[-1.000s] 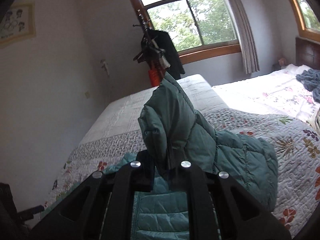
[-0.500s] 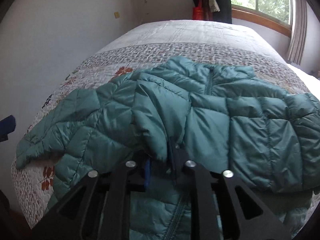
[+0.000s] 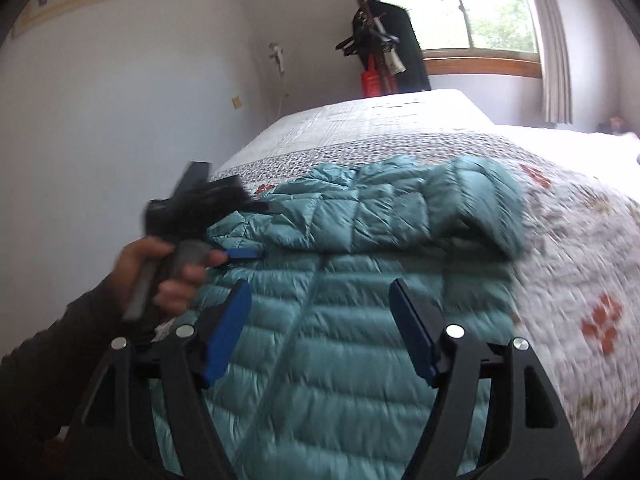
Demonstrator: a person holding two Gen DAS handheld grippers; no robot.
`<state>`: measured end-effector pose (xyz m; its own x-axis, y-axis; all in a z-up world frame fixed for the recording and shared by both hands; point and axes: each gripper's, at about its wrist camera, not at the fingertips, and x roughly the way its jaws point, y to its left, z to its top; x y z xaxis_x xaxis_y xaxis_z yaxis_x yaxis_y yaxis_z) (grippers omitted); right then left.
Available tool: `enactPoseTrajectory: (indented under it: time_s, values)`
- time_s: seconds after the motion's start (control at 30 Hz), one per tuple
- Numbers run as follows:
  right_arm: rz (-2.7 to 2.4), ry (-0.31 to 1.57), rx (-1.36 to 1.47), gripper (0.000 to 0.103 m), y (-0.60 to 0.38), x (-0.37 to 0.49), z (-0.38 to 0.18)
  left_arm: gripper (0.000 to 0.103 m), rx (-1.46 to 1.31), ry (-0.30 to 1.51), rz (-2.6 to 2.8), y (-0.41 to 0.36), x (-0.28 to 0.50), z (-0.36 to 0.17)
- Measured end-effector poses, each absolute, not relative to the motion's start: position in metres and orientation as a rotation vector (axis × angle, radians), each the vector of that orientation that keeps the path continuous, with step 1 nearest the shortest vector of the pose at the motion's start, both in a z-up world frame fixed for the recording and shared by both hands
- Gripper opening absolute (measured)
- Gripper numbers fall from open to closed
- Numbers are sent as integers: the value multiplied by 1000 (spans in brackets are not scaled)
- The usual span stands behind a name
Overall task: Fold large clothes
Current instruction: 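Carry the held sleeve across the jacket body and release it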
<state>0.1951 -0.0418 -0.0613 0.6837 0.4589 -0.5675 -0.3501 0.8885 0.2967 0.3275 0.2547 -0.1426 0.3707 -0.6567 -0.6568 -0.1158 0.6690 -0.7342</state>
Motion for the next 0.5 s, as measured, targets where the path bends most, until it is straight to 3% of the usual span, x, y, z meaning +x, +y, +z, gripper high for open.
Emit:
enactPoseTrajectory:
  time_s: [0.1,0.13,0.17,0.27,0.5]
  values:
    - [419,659,197,72,-60,159,-64,96,-757,1165,-358,245,341,-142]
    - [415,652,214,73,-64,147,-66,76,-740,1179,-348,242,344,-141]
    - [415,648,233,73,-69,139,-67,49,-728,1204,-341,239,348,-142]
    - [418,652,323,73,-83,120,-71,16,-680,1251,-315,234,357,-140]
    - [436,644,354,73,-85,108,-70,10,-630,1156,-346,246,361,-85]
